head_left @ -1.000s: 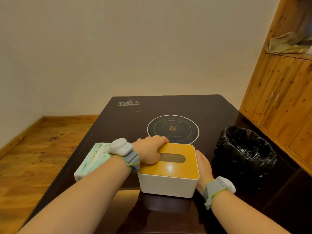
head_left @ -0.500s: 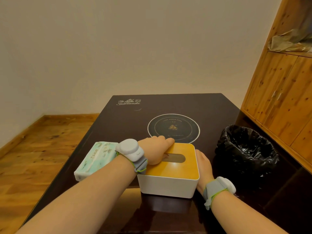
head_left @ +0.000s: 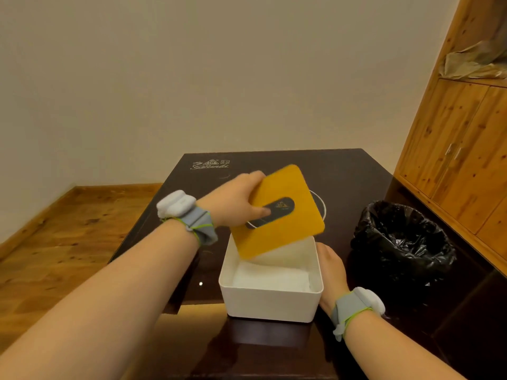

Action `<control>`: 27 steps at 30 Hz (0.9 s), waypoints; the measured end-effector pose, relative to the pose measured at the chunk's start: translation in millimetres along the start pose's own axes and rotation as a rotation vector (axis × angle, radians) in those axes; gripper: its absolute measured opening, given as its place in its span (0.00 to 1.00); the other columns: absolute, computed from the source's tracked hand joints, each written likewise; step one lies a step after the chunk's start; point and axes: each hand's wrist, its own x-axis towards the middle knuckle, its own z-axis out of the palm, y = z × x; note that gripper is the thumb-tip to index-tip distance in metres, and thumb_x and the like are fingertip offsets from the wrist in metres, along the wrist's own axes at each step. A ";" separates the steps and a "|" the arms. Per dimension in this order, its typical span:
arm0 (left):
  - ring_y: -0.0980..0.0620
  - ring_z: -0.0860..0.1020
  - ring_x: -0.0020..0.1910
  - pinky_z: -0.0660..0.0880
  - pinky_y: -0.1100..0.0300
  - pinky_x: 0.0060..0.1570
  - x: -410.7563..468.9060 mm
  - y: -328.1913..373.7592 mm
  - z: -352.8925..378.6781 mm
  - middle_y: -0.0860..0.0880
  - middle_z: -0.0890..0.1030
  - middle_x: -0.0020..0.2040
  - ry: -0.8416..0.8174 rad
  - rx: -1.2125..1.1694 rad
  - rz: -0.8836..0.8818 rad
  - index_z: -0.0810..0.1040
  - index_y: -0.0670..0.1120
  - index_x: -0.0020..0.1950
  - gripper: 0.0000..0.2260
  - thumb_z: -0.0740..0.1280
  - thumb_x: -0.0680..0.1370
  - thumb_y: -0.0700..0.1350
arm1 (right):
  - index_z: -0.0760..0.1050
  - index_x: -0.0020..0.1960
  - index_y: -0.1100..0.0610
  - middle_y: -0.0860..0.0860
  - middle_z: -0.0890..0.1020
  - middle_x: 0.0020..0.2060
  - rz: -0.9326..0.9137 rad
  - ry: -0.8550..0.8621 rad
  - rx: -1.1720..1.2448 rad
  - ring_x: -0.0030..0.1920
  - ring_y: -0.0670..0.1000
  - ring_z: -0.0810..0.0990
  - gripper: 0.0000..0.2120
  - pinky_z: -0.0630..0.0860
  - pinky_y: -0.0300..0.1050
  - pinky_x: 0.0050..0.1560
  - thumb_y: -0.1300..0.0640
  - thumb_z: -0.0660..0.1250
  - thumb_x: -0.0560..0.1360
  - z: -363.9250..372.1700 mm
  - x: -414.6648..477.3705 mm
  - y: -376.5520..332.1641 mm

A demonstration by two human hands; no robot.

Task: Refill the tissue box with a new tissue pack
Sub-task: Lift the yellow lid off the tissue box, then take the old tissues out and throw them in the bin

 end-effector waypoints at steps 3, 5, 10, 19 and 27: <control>0.48 0.77 0.45 0.74 0.55 0.40 5.6 -20.3 -13.8 0.49 0.77 0.49 0.052 -0.143 -0.114 0.70 0.52 0.56 0.17 0.71 0.73 0.55 | 0.73 0.41 0.54 0.52 0.76 0.38 -0.017 -0.006 -0.018 0.36 0.49 0.74 0.10 0.72 0.44 0.38 0.56 0.58 0.80 -2.6 1.2 1.1; 0.50 0.77 0.45 0.72 0.58 0.39 11.4 -36.4 -17.5 0.51 0.77 0.48 0.098 -0.231 -0.247 0.69 0.53 0.59 0.19 0.71 0.73 0.55 | 0.72 0.40 0.53 0.52 0.76 0.38 -0.035 0.003 -0.030 0.36 0.49 0.73 0.11 0.71 0.44 0.39 0.56 0.58 0.80 -2.3 2.8 1.8; 0.48 0.78 0.42 0.76 0.54 0.40 22.7 -79.0 -6.9 0.47 0.79 0.47 0.193 -0.535 -0.575 0.70 0.48 0.56 0.19 0.73 0.72 0.53 | 0.72 0.39 0.51 0.49 0.76 0.38 -0.076 -0.013 -0.083 0.37 0.46 0.73 0.12 0.71 0.42 0.40 0.56 0.57 0.80 -2.9 2.6 2.2; 0.39 0.76 0.56 0.74 0.51 0.46 33.6 -102.0 28.3 0.39 0.75 0.60 0.000 -0.145 -0.822 0.64 0.37 0.70 0.31 0.72 0.74 0.50 | 0.72 0.39 0.50 0.48 0.75 0.37 -0.202 0.025 -0.349 0.36 0.42 0.72 0.13 0.70 0.32 0.35 0.58 0.57 0.80 -2.7 5.8 3.7; 0.40 0.75 0.53 0.74 0.49 0.54 42.9 -99.5 74.9 0.38 0.71 0.61 -0.092 0.235 -0.787 0.68 0.39 0.62 0.16 0.63 0.78 0.46 | 0.78 0.50 0.58 0.51 0.81 0.49 -0.355 0.028 -0.976 0.52 0.49 0.77 0.10 0.73 0.40 0.53 0.61 0.57 0.78 -0.6 15.8 2.9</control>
